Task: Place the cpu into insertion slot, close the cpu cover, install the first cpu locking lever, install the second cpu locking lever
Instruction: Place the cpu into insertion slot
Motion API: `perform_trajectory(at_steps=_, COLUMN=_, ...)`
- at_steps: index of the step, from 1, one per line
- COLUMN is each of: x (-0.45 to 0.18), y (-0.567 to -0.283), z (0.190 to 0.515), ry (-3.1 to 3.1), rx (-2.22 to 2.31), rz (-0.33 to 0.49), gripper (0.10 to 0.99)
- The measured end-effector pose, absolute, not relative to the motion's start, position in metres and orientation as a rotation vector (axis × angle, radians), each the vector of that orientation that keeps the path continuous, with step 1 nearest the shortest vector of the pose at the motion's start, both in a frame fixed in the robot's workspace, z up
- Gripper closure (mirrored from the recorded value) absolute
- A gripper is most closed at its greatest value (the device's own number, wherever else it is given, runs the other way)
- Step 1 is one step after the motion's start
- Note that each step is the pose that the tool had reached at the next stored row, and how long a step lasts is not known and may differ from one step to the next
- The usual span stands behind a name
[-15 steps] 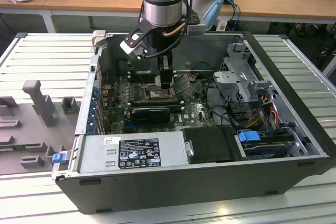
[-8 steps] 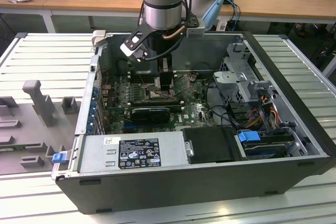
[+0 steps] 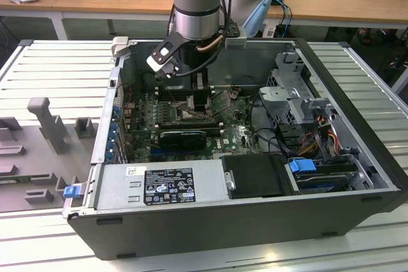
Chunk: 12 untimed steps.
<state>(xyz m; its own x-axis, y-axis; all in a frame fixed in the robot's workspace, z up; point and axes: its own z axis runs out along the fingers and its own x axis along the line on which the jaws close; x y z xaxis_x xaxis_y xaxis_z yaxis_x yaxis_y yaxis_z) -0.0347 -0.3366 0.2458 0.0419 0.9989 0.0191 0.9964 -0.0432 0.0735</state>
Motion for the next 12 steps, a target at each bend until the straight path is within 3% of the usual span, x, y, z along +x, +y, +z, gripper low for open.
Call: perform_trajectory(at_steps=12, x=-0.041, y=-0.325, z=0.225, ry=2.156, rx=2.228, rz=0.101, gripper=0.557)
